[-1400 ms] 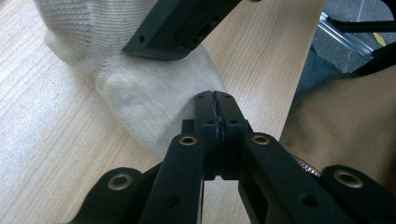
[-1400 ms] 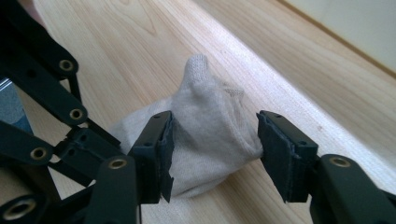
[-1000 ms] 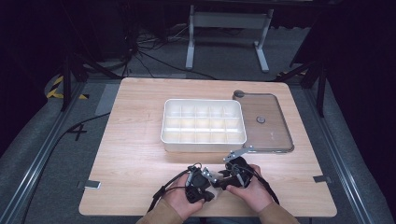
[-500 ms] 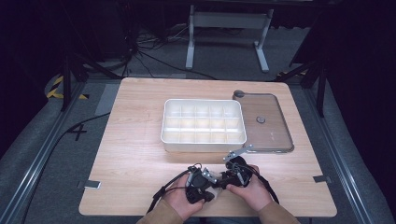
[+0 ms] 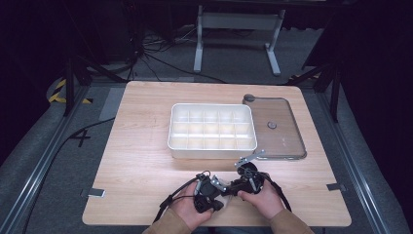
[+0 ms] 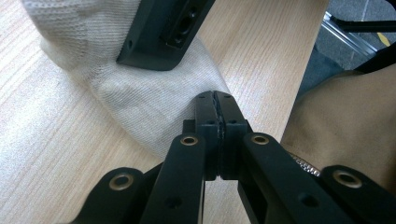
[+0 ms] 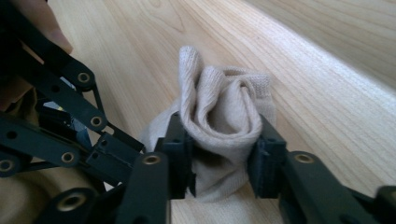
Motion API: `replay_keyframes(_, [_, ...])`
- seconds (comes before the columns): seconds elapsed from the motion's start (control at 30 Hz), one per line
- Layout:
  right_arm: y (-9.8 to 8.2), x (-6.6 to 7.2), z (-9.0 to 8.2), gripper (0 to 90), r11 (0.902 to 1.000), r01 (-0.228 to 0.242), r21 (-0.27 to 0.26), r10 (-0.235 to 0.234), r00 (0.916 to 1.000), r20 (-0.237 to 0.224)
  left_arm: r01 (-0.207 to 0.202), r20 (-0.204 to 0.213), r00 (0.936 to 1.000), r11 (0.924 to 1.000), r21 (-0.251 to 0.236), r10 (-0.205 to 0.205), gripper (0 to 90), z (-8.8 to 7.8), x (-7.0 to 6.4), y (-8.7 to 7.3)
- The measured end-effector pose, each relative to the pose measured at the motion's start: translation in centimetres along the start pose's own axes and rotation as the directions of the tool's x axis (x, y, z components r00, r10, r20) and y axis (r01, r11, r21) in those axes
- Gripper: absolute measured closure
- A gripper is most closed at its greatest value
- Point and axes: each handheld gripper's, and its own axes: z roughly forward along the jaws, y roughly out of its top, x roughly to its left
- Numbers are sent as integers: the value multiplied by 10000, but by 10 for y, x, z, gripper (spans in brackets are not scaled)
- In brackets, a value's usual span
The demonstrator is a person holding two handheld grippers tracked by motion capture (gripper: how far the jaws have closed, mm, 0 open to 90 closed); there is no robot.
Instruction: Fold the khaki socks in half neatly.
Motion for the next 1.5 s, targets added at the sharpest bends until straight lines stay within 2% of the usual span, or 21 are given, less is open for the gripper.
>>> replay_keyframes(0.13, [1,4,-1,735,9997,240,22,-240,9996,135,48,87,10000,10000,27,-48,892,-1,0,0])
replay_keyframes(0.2, [1,5,-1,743,9995,300,35,-300,9992,249,61,62,10000,10000,34,-61,884,-1,-1,0])
replay_keyframes(0.23, [2,6,-2,745,9995,301,43,-302,9992,250,25,58,10000,9999,-128,-24,875,0,-1,0])
replay_keyframes(0.33, [2,7,-2,750,9994,356,42,-357,9987,361,-38,182,9998,10000,-35,39,839,-3,-2,0])
replay_keyframes(0.37, [2,7,-3,751,9993,381,8,-381,9986,365,-50,116,9999,9998,-185,52,835,-3,-3,0])
replay_keyframes(0.43, [2,9,-3,752,9987,511,-75,-507,9977,456,-135,120,9998,9997,-189,138,830,-6,-3,1])
replay_keyframes(0.47, [2,10,-4,752,9985,551,-65,-547,9972,503,-144,195,9997,9999,-22,144,828,-8,-3,1])
replay_keyframes(0.5, [2,11,-4,752,9980,625,-60,-620,9963,595,-144,156,9998,9995,-269,148,828,-9,-4,1])
replay_keyframes(0.57, [3,13,-5,753,9972,741,-114,-732,9951,666,-183,145,9997,9996,-230,186,826,-13,-4,2])
replay_keyframes(0.6, [3,13,-6,753,9969,770,-127,-760,9947,689,-135,101,9999,9991,-406,139,826,-13,-5,1])
replay_keyframes(0.7, [3,14,-9,753,9969,773,-177,-758,9943,751,-79,-86,9999,9993,-357,76,816,-18,-6,1])
replay_keyframes(0.9, [4,17,-17,753,9958,806,-428,-771,9941,766,-245,-173,9996,9988,-430,238,810,-29,-4,3])
replay_keyframes(1.1, [4,18,-22,754,9944,852,-620,-798,9931,855,-236,-274,9994,9979,-598,220,805,-39,-1,2])
replay_keyframes(1.23, [5,19,-25,754,9938,833,-737,-769,9933,861,-180,-322,9994,9965,-814,154,804,-46,3,1])
replay_keyframes(1.5, [5,19,-31,755,9920,803,-971,-720,9937,856,119,-499,9986,9954,-950,-167,797,-58,10,-2])
